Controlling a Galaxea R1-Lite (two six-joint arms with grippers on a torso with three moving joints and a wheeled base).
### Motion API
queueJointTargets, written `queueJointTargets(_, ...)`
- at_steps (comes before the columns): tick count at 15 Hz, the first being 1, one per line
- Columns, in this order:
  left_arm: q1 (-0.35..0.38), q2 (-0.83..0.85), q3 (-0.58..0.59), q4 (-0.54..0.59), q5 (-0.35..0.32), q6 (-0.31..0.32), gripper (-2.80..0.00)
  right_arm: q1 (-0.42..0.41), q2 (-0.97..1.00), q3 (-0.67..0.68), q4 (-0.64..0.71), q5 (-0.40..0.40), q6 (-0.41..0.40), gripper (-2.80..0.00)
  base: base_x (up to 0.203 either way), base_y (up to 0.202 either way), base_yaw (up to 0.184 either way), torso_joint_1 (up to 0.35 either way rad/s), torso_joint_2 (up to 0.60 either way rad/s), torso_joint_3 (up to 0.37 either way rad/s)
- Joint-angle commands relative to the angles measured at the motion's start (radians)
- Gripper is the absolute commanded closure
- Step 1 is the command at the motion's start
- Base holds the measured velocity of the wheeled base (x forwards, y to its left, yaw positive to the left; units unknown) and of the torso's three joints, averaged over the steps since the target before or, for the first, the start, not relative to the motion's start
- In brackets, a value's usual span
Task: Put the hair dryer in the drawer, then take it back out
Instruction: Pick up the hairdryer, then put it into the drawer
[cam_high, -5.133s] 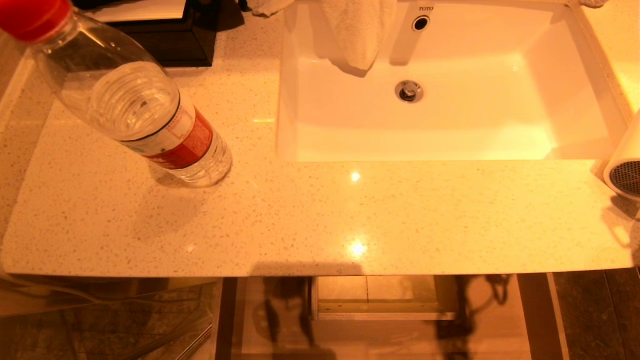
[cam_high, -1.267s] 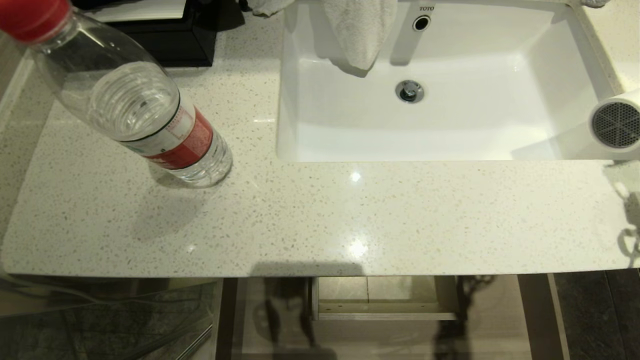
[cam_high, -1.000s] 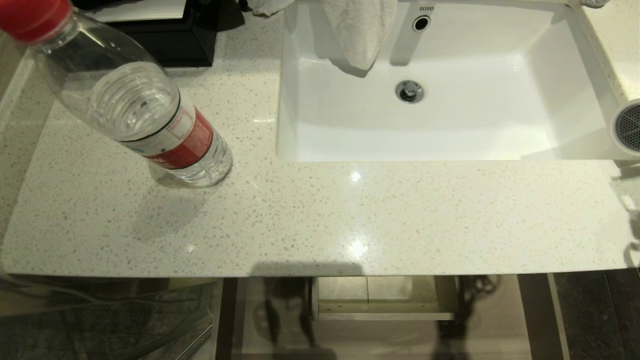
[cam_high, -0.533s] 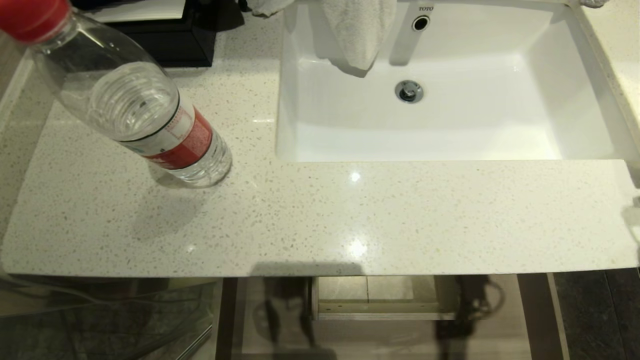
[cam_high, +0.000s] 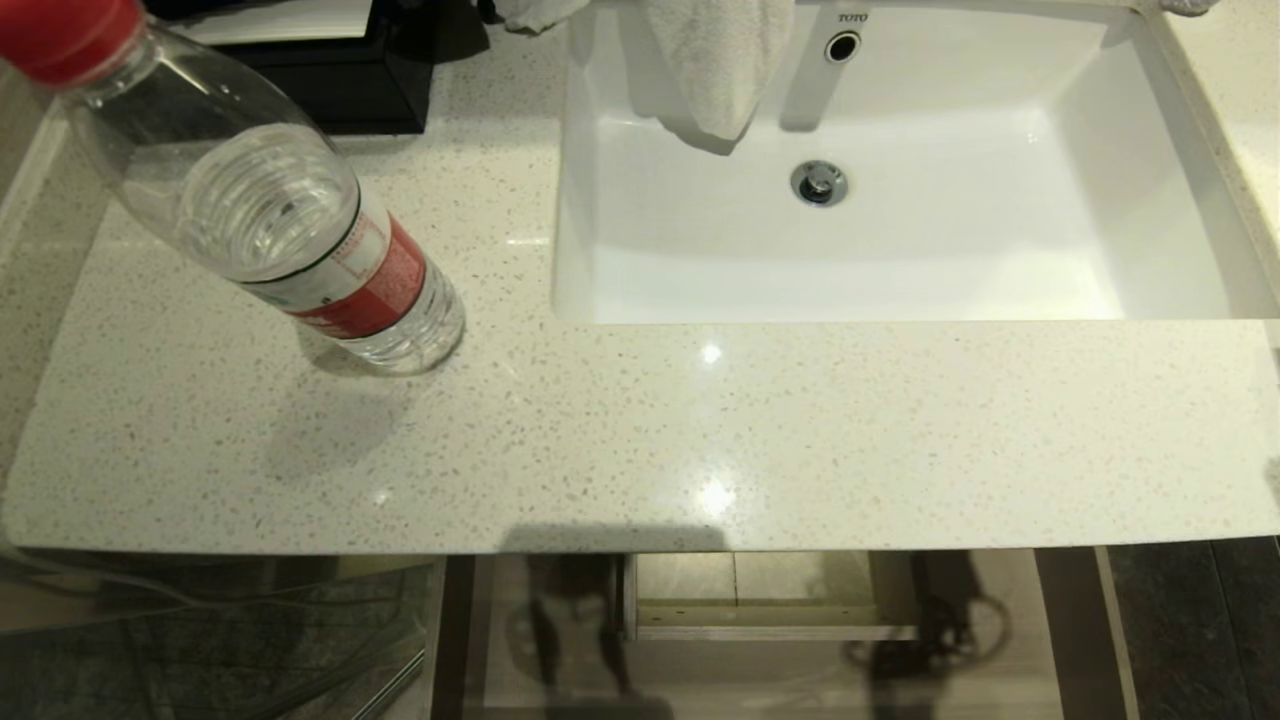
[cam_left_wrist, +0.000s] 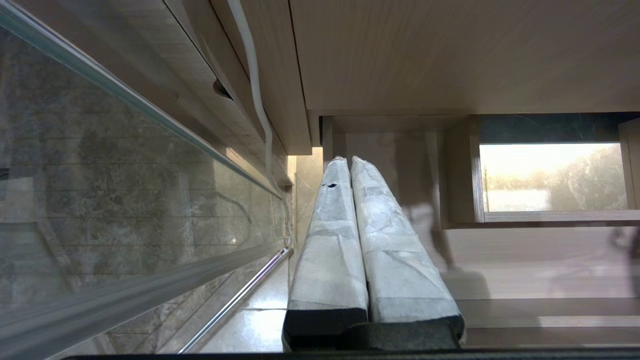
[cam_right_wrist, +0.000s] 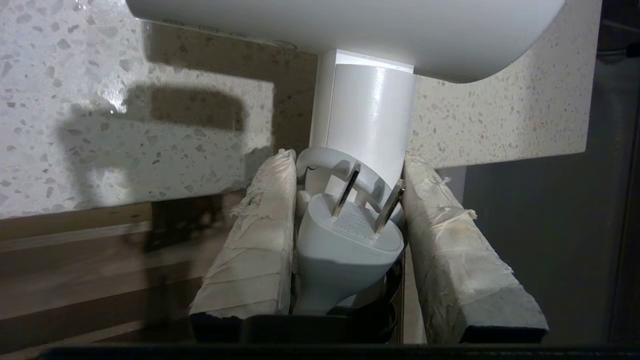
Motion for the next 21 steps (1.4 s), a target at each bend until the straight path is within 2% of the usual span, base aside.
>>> queueJointTargets(1,0.0,0.0,-0.001,0.0,0.001,0.0,0.0,0.0,-0.014,0.001,0.02,-0.002,0.002,0.0,0.0,0.0,0.0,0.0,0.0,0.0)
queueJointTargets(5,0.0,0.0,0.0,0.0,0.001,0.0,0.0,0.0,-0.061,0.005,0.049,-0.005,0.001,0.0,0.0,0.0,0.0,0.0,0.0,0.0)
queueJointTargets(9,0.0,0.0,0.0,0.0,0.001,0.0,0.0,0.001,-0.082,0.019,0.046,-0.045,-0.001,0.0,0.0,0.0,0.0,0.0,0.0,0.0)
queueJointTargets(21,0.0,0.0,0.0,0.0,0.001,0.0,0.0,0.001,-0.202,0.057,0.05,-0.045,-0.013,0.0,0.0,0.0,0.0,0.0,0.0,0.0)
